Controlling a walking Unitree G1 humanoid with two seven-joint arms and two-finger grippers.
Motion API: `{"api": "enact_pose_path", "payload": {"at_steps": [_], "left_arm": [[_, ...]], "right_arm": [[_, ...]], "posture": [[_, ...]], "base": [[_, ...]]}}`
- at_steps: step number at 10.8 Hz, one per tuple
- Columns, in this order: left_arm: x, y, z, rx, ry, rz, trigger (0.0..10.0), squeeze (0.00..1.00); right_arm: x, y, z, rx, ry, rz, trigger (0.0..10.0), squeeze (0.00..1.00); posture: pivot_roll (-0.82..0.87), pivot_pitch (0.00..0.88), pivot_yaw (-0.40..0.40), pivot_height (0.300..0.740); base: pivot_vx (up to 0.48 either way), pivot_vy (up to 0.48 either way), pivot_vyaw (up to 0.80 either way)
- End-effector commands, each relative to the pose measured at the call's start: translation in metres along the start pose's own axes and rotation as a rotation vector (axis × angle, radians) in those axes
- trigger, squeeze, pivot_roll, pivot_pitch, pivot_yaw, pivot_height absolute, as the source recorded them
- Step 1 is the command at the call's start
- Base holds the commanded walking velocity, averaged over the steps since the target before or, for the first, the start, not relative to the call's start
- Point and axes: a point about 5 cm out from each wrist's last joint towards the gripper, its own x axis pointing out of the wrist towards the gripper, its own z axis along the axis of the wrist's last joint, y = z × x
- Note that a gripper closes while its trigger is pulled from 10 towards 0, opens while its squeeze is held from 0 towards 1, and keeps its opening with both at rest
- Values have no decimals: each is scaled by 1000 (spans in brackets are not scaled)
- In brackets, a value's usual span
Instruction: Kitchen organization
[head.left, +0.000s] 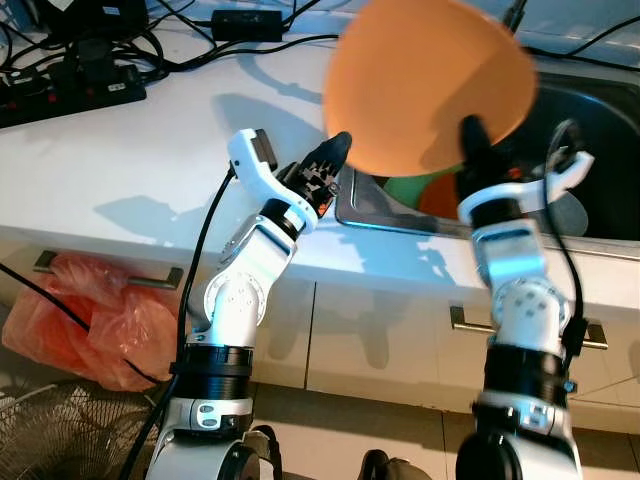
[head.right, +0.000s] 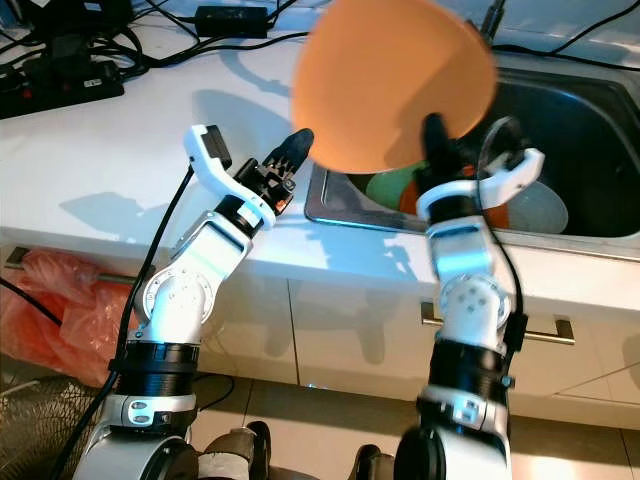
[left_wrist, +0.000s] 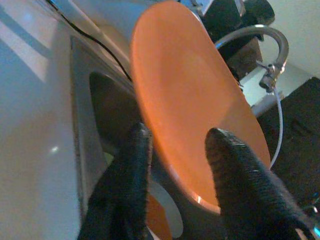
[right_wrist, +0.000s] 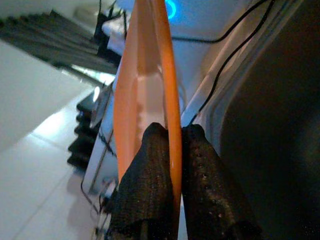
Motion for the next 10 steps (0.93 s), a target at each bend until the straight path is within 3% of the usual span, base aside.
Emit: {"api": "enact_pose_path", "payload": {"at_steps": [1,2,5,7,8,9,10], "left_arm": [[4,-12,-3,23,4,-43,10000,0],[5,-13,-4,26,9,-45,10000,0],[5,-14,-9,157,46,-43,10000,0],[3,-12,-13,271,81,-32,10000,0],[3,-12,-16,292,96,-35,10000,0],[2,-14,-22,372,128,-49,10000,0],[2,-14,-24,418,146,-51,10000,0]], "right_arm": [[6,11,16,23,-73,48,0,0],[9,13,21,30,-91,52,0,0],[14,8,35,-6,-149,11,0,0],[14,4,44,-149,-165,1,0,0],[14,1,48,-156,-176,-17,0,0],[14,-5,56,-274,-197,-52,4549,0],[15,-9,59,-348,-196,-74,10000,0]], "posture": [[190,150,1,740],[190,150,1,740],[194,149,-1,740],[193,149,0,740],[190,149,1,740],[189,149,2,740],[190,148,0,740]], "base": [[0,0,0],[0,0,0],[0,0,0],[0,0,0],[0,0,0],[0,0,0],[0,0,0]]}}
